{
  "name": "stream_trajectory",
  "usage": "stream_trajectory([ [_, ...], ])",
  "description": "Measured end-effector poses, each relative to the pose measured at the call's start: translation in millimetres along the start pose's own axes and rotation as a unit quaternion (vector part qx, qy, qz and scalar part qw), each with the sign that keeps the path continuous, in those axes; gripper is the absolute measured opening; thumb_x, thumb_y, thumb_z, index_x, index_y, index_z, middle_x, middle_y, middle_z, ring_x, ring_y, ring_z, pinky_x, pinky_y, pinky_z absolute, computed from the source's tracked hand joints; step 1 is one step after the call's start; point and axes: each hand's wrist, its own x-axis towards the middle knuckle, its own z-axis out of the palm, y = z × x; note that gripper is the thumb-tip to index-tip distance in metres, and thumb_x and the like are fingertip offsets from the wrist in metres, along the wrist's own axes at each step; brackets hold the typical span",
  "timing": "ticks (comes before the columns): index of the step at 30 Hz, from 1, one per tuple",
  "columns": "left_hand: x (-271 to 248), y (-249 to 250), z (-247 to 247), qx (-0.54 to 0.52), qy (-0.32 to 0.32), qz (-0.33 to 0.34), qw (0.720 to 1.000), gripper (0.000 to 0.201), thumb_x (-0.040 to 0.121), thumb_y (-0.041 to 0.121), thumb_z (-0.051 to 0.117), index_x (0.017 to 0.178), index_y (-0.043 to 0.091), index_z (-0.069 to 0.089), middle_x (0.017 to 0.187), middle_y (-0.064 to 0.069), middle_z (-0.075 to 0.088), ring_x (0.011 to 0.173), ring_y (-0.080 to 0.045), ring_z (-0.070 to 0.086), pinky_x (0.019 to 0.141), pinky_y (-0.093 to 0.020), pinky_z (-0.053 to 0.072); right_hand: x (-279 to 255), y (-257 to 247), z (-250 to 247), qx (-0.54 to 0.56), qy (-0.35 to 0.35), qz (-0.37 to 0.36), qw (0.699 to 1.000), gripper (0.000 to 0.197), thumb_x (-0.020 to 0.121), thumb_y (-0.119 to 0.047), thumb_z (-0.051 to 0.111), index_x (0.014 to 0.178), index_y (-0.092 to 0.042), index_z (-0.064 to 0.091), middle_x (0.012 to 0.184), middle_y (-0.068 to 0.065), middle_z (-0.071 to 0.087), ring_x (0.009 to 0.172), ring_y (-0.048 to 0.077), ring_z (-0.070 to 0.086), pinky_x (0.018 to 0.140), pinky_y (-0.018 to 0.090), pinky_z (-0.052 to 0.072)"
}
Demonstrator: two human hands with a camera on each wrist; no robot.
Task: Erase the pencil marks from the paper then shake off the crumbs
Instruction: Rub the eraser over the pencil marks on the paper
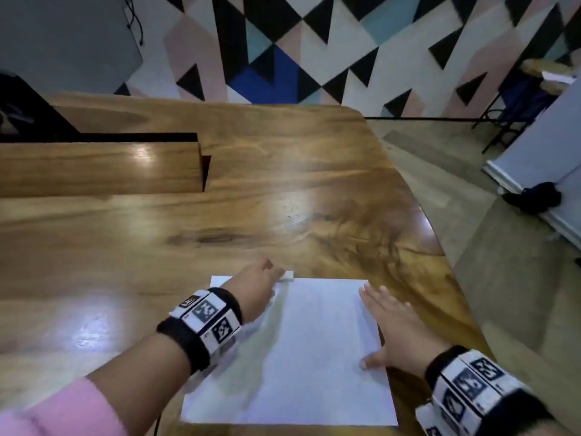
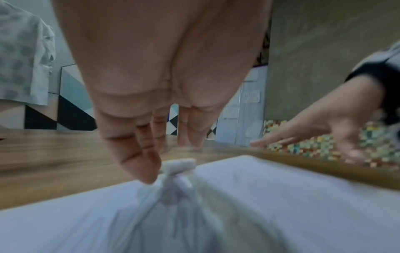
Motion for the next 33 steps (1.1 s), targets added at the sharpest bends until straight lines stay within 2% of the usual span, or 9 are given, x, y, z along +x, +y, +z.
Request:
stream_trajectory([
  [2, 15, -6, 6, -0.015, 0.01, -0.034, 0.999, 0.036, 0.09, 0.013, 0.043, 0.125, 0.017, 0.046, 0.128, -0.011, 0.044, 0.105, -0.026, 0.054, 0.088, -0.032, 0.044, 7, -6, 1, 0.0, -0.009, -0.015, 1.0, 0.124, 0.071, -0.052, 0.073, 0.149, -0.019, -0.017, 0.155, -0.011, -0.024, 0.143, 0.009, -0.02, 0.117, 0.039, -0.005],
  [5, 28, -7, 14, -0.092, 0.033, -0.062, 0.993, 0.015, 0.085, 0.028, 0.048, 0.098, 0.023, 0.051, 0.097, -0.009, 0.055, 0.075, -0.024, 0.061, 0.063, -0.033, 0.051, 16, -13, 4, -0.009, -0.012, -0.024, 1.0, 0.126, 0.071, -0.049, 0.075, 0.148, -0.017, -0.019, 0.154, -0.01, -0.026, 0.142, 0.009, -0.022, 0.117, 0.037, -0.006],
  [8, 33, -6, 16, -0.036, 0.05, -0.058, 0.996, 0.002, 0.084, 0.026, 0.05, 0.083, 0.025, 0.048, 0.096, -0.01, 0.058, 0.073, -0.026, 0.057, 0.058, -0.028, 0.039, 22, -6, 5, -0.019, -0.005, -0.015, 1.0, 0.125, 0.072, -0.047, 0.076, 0.148, -0.016, -0.018, 0.154, -0.008, -0.027, 0.143, 0.011, -0.022, 0.117, 0.036, -0.004],
  [12, 26, -4, 18, 0.054, 0.079, -0.003, 0.995, 0.015, 0.086, 0.016, 0.053, 0.099, 0.012, 0.048, 0.104, -0.009, 0.047, 0.084, -0.029, 0.054, 0.063, -0.034, 0.045, 22, 9, 9, -0.055, -0.021, -0.014, 0.998, 0.122, 0.073, -0.053, 0.071, 0.148, -0.022, -0.021, 0.151, -0.013, -0.031, 0.137, 0.007, -0.028, 0.116, 0.041, -0.01],
  [16, -4, 5, 35, 0.029, 0.051, 0.039, 0.998, 0.015, 0.089, 0.018, 0.05, 0.1, 0.01, 0.047, 0.106, -0.008, 0.048, 0.096, -0.029, 0.05, 0.08, -0.043, 0.049, 19, 11, 19, -0.051, -0.008, -0.037, 0.998, 0.122, 0.072, -0.061, 0.066, 0.146, -0.026, -0.024, 0.149, -0.016, -0.034, 0.132, 0.005, -0.035, 0.113, 0.044, -0.017],
  [18, -19, -3, 44, 0.009, 0.055, 0.055, 0.997, 0.012, 0.089, 0.021, 0.049, 0.096, 0.011, 0.048, 0.103, -0.007, 0.05, 0.094, -0.027, 0.051, 0.081, -0.044, 0.048, 19, 2, 24, -0.051, 0.005, -0.051, 0.997, 0.121, 0.071, -0.064, 0.064, 0.146, -0.027, -0.024, 0.149, -0.016, -0.033, 0.134, 0.006, -0.036, 0.112, 0.045, -0.02],
  [25, -29, -10, 34, -0.037, 0.075, 0.01, 0.996, 0.012, 0.082, 0.017, 0.06, 0.092, 0.011, 0.055, 0.093, -0.004, 0.055, 0.088, -0.025, 0.053, 0.071, -0.027, 0.04, 24, -22, 34, -0.007, 0.025, -0.061, 0.998, 0.127, 0.065, -0.061, 0.072, 0.148, -0.027, -0.018, 0.152, -0.017, -0.028, 0.137, 0.011, -0.035, 0.113, 0.04, -0.018],
  [29, -1, 25, 23, -0.132, 0.027, 0.001, 0.991, 0.026, 0.067, 0.016, 0.076, 0.09, 0.013, 0.064, 0.073, 0.004, 0.054, 0.066, -0.012, 0.048, 0.052, -0.007, 0.032, 28, -20, 35, 0.008, 0.029, -0.053, 0.998, 0.133, 0.06, -0.062, 0.075, 0.148, -0.028, -0.019, 0.153, -0.019, -0.027, 0.136, 0.011, -0.035, 0.112, 0.04, -0.019],
  [33, 34, 52, 22, -0.167, 0.011, 0.008, 0.986, 0.024, 0.069, 0.017, 0.077, 0.091, 0.012, 0.068, 0.069, 0.009, 0.054, 0.069, -0.012, 0.051, 0.051, -0.009, 0.032, 29, -19, 37, 0.008, 0.028, -0.048, 0.998, 0.133, 0.059, -0.064, 0.074, 0.147, -0.03, -0.02, 0.15, -0.022, -0.03, 0.135, 0.013, -0.039, 0.112, 0.04, -0.02],
])
